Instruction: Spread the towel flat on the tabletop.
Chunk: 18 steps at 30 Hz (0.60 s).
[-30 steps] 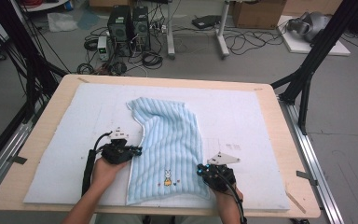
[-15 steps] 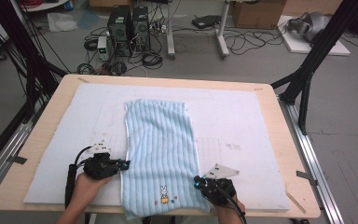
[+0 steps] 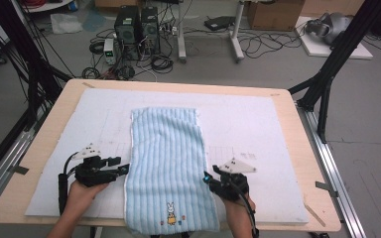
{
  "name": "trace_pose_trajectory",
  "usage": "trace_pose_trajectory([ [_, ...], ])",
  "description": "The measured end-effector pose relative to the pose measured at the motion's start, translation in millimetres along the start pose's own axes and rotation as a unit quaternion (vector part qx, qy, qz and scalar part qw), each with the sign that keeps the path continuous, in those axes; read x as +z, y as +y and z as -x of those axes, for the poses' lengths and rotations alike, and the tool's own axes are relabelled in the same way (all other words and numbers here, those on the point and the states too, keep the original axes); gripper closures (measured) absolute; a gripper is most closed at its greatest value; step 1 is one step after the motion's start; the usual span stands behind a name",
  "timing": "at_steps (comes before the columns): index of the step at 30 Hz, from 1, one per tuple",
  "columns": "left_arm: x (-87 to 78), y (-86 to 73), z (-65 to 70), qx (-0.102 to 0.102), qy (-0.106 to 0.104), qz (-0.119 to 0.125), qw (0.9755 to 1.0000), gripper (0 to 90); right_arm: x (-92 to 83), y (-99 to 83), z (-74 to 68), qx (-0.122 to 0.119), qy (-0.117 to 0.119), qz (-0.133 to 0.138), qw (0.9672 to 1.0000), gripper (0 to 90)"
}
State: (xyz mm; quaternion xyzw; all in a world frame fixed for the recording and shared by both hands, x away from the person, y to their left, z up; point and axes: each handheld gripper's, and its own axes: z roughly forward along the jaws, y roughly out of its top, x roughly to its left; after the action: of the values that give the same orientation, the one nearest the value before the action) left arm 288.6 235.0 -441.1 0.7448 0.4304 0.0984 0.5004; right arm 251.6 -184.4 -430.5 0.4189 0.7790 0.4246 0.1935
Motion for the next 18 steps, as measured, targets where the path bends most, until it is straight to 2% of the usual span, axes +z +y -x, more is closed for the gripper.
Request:
trace_pose_trajectory([
  [3, 2.2, 7.4, -9.5, -0.008, 0.005, 0.011, 0.9999, 44.4, 19.9, 13.0, 18.5, 0.021, -0.012, -0.005, 0.9997, 59.4],
  [5, 3.3, 12.0, -15.1, -0.007, 0.008, 0.018, 0.9998, 44.1, 38.6, 19.7, 29.5, 0.033, -0.018, -0.019, 0.9991, 59.2],
  [8, 5.6, 16.6, -21.5, -0.01, 0.007, 0.025, 0.9996, 42.5, 58.3, 23.3, 35.3, 0.045, -0.023, -0.034, 0.9982, 58.9],
  [11, 7.7, 19.2, -24.0, -0.007, 0.013, 0.032, 0.9994, 41.2, 67.6, 25.2, 32.0, 0.032, -0.019, -0.046, 0.9982, 61.4],
  [13, 8.7, 20.5, -25.0, -0.005, 0.016, 0.037, 0.9992, 40.6, 69.2, 26.0, 28.9, 0.019, -0.023, -0.053, 0.9982, 70.7],
  [15, 9.9, 21.3, -25.4, -0.007, 0.017, 0.039, 0.999, 39.7, 67.8, 25.9, 29.0, 0.021, -0.016, -0.058, 0.998, 83.0],
  [18, 10.9, 24.0, -25.7, -0.004, 0.019, 0.041, 0.999, 39.3, 63.5, 25.8, 27.0, 0.013, -0.008, -0.067, 0.9976, 86.6],
])
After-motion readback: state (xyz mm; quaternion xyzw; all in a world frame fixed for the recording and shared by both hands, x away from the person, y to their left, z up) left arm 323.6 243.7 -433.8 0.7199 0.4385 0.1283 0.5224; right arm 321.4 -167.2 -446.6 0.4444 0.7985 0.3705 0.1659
